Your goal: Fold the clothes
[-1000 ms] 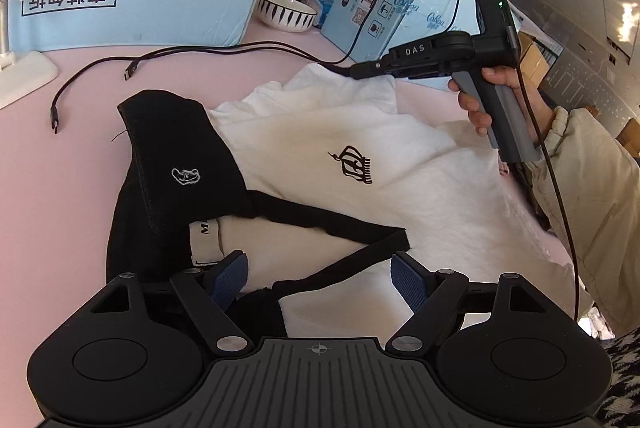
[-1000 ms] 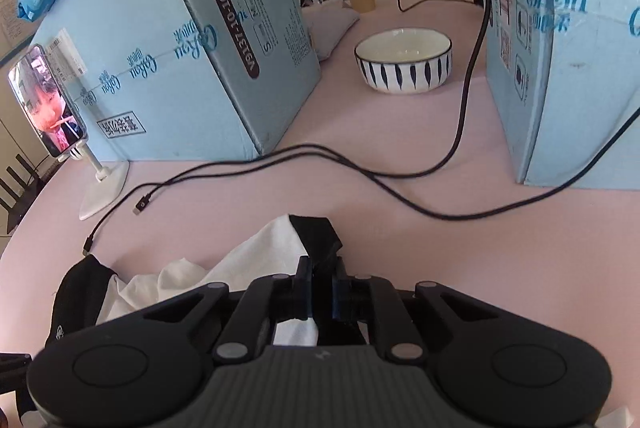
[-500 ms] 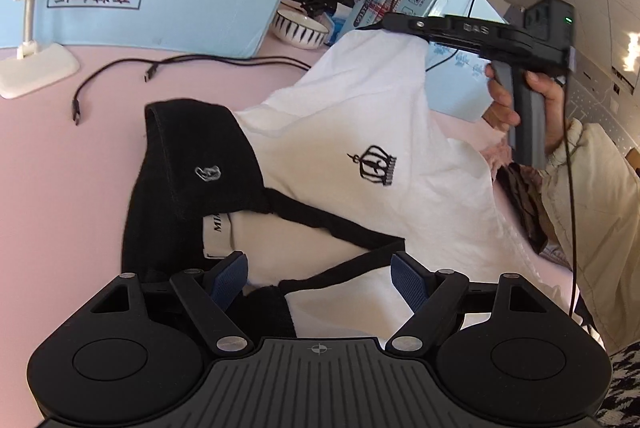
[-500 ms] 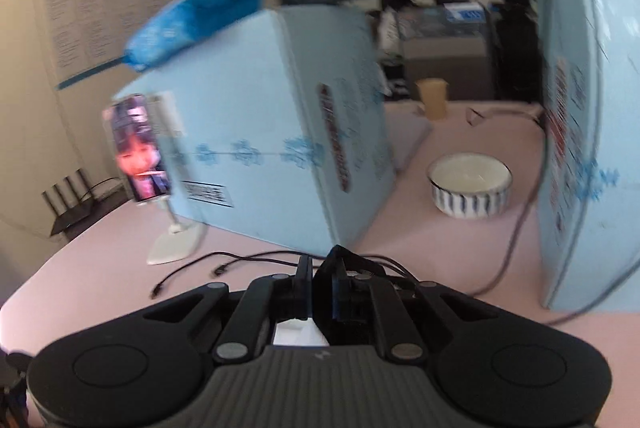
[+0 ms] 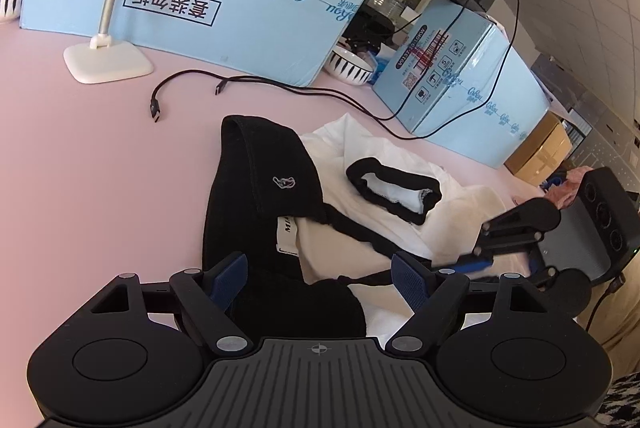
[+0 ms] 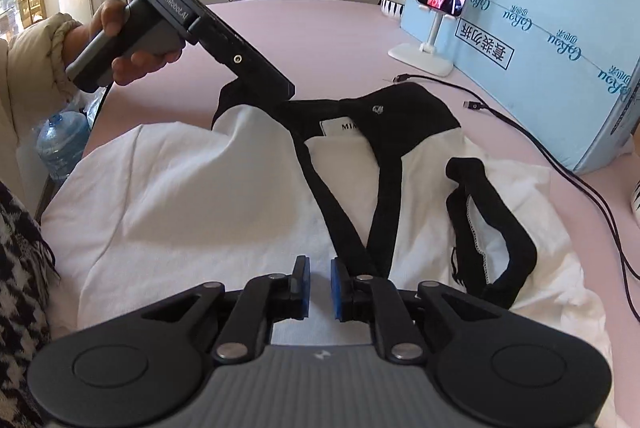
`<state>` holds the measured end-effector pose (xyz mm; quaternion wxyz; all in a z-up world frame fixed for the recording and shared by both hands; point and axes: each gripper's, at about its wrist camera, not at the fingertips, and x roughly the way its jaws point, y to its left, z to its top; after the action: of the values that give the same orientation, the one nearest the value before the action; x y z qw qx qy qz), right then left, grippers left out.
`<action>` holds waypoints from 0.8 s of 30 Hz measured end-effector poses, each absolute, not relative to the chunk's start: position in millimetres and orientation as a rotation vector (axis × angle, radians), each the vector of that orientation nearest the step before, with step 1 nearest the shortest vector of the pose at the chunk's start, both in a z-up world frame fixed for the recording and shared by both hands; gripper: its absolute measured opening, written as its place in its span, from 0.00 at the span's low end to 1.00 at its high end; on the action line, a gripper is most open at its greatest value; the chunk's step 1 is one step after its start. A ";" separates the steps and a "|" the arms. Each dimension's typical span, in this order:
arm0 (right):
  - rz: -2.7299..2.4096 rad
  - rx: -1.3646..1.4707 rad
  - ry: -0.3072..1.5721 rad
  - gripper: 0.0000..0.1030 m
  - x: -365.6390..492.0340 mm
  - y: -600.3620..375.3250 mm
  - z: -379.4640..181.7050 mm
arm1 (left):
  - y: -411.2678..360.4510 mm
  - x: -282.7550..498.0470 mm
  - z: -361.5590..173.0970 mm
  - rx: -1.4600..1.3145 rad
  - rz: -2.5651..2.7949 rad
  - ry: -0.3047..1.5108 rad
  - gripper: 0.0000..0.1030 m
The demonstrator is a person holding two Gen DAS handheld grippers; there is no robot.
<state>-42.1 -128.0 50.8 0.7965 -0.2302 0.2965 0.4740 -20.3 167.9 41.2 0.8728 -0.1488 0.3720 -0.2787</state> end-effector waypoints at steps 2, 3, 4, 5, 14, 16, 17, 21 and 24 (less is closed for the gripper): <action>0.921 -0.409 0.491 0.37 -36.9 -131.7 70.7 | 168.2 -21.5 42.4 -0.317 -0.586 0.770 0.79; 0.867 -0.397 0.464 0.46 -32.8 -129.9 73.7 | 168.3 -22.0 42.7 -0.321 -0.588 0.767 0.79; 0.834 -0.393 0.509 0.46 -21.4 -127.0 67.4 | 168.5 -22.5 42.9 -0.325 -0.590 0.765 0.79; 0.806 -0.389 0.572 0.46 -8.2 -123.8 58.9 | 168.8 -22.9 43.0 -0.329 -0.588 0.763 0.79; 0.823 -0.231 0.595 0.52 -13.9 -135.4 64.7 | 190.1 -37.1 55.7 -0.335 -0.489 0.733 0.79; 0.897 -0.286 0.478 0.75 -59.2 -138.3 90.1 | 196.1 -45.6 61.1 -0.321 -0.455 0.728 0.80; 0.936 -0.306 0.452 0.80 -78.0 -137.9 96.9 | 198.9 -50.4 62.9 -0.319 -0.445 0.731 0.81; 1.065 -0.337 0.412 0.82 -145.7 -134.1 108.9 | 205.0 -66.0 68.1 -0.313 -0.419 0.758 0.86; 1.120 -0.319 0.439 0.79 -173.1 -123.1 99.7 | 205.7 -75.2 75.0 -0.293 -0.397 0.761 0.88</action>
<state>-173.1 -123.1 99.7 0.8124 -0.1494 0.2055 0.5248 -75.2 205.7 75.0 0.8990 -0.1416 0.3675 -0.1916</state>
